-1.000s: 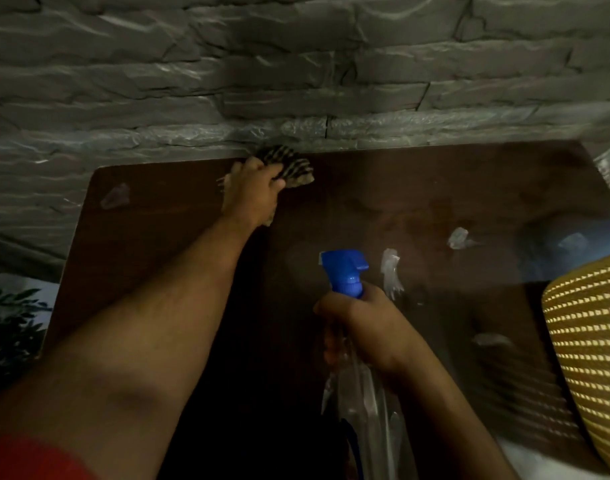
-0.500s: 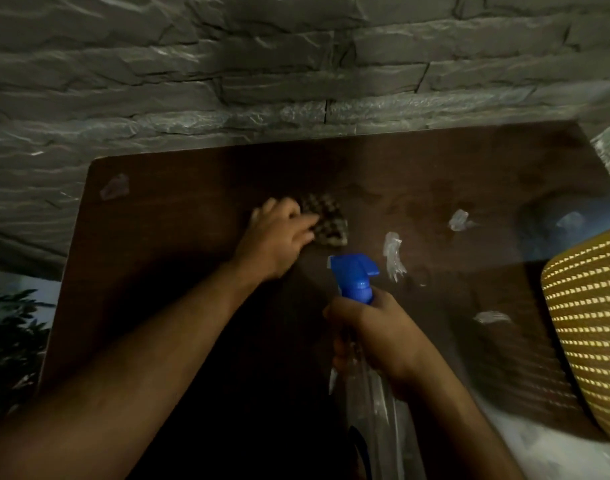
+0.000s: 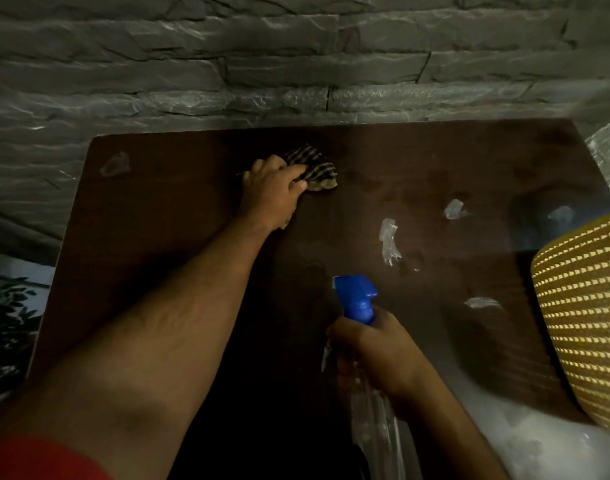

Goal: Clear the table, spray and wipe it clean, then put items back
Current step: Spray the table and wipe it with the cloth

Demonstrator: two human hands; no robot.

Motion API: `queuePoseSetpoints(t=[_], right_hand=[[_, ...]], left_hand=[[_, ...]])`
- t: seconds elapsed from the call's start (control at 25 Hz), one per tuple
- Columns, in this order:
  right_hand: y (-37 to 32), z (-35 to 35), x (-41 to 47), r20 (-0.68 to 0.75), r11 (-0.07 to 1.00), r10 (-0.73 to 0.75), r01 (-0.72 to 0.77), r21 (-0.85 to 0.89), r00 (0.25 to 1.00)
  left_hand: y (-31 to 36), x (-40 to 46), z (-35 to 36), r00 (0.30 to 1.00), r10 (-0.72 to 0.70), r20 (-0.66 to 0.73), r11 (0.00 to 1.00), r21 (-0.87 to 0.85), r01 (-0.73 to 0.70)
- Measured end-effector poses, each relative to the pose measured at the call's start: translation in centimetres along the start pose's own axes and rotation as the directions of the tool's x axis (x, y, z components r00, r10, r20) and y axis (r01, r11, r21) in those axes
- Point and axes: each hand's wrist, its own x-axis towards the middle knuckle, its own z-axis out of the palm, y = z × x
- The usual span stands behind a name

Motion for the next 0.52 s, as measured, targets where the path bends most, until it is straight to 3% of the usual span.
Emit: queuePoseSetpoints(t=[0.16, 0.32, 0.36, 0.44, 0.52], right_hand=[[-0.1, -0.4, -1.1, 0.045, 0.995, -0.032, 0.036, -0.09, 0.998], [-0.5, -2.2, -2.5, 0.124, 0.997, -0.032, 0.04, -0.068, 0.992], [-0.5, -2.8, -2.8, 0.13, 0.998, -0.025, 0.032, -0.058, 0.991], [-0.3, -3.5, -3.5, 0.148, 0.996, -0.037, 0.048, -0.07, 0.988], [0.2, -3.7, -3.9, 0.16, 0.993, -0.067, 0.082, -0.086, 0.985]], left_hand=[[3.4, -8.3, 0.3, 0.989, 0.116, 0.096, 0.992, -0.07, -0.11], [-1.3, -17.6, -1.0, 0.975, 0.211, 0.069, 0.976, -0.066, -0.206], [-2.6, -16.1, -1.2, 0.988, 0.155, 0.019, 0.987, -0.042, -0.155], [-2.5, -10.2, -1.5, 0.996, -0.078, -0.044, 0.997, -0.007, 0.078], [0.9, -5.6, -1.4, 0.986, -0.167, 0.01, 0.986, 0.013, 0.167]])
